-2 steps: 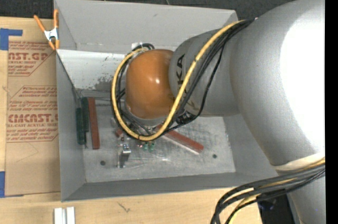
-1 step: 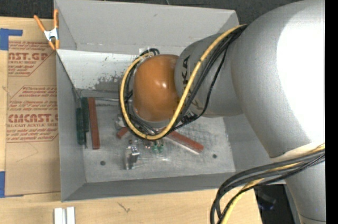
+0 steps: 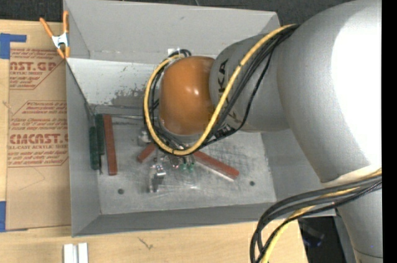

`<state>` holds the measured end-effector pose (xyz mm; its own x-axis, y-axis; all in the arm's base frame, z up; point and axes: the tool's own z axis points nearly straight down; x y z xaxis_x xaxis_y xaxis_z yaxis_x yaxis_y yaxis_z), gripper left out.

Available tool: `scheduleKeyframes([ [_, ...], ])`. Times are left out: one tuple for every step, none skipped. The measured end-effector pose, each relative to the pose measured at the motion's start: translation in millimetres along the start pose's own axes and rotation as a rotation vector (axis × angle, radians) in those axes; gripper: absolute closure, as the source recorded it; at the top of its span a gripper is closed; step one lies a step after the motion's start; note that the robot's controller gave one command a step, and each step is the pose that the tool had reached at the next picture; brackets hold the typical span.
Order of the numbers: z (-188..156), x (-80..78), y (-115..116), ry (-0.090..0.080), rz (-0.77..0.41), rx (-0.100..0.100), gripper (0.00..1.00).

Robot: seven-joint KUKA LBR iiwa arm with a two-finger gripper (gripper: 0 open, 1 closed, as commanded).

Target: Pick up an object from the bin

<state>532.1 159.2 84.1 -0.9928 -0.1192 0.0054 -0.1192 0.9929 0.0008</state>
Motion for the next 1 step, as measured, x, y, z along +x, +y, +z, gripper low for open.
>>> scheduleKeyframes([
  [4.1,-31.8,-20.1,-0.008,-0.191,0.000,1.00],
])
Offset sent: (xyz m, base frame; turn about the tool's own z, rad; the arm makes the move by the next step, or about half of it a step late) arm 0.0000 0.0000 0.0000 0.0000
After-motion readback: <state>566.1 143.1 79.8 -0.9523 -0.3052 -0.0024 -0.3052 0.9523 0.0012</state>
